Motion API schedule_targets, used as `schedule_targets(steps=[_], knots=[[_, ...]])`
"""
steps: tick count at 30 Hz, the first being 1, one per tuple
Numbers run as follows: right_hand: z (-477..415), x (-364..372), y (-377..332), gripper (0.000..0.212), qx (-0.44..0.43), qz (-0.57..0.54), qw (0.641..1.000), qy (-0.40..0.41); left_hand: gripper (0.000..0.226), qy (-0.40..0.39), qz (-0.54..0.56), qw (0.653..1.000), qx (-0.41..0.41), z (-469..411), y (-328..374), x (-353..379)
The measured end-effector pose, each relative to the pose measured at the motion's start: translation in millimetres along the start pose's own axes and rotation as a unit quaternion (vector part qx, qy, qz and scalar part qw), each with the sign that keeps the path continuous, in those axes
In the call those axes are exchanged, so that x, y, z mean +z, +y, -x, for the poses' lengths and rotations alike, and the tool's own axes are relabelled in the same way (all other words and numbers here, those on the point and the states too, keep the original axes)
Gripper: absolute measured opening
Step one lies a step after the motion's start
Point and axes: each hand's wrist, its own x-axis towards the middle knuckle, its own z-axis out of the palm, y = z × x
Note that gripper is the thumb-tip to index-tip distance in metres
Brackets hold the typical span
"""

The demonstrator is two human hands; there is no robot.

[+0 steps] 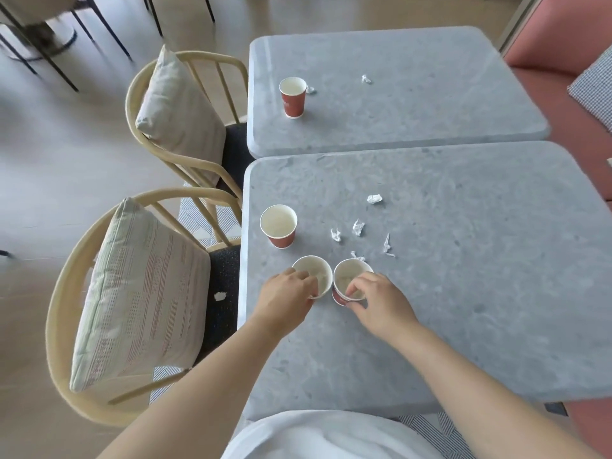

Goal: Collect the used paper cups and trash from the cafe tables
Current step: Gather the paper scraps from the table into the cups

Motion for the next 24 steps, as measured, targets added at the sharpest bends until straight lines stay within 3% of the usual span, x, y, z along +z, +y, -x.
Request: schedule_targets(steps=[7, 13, 24], knots=[[-1, -2, 1, 0.019, -0.007, -0.016, 1.0, 0.021, 0.024, 0.046, 0.031, 0.998, -0.012, 7, -2, -3], [-4, -8, -16, 0.014, -0.02, -0.031, 0.997, 0.073, 0.02, 0.15, 0.151, 0.971, -0.105, 24, -9, -18], [-20, 25, -91, 0.011, -0.084, -0.046, 0.994, 0.054, 0.016, 0.163, 0.181, 0.962, -0.12, 54, -70, -32]])
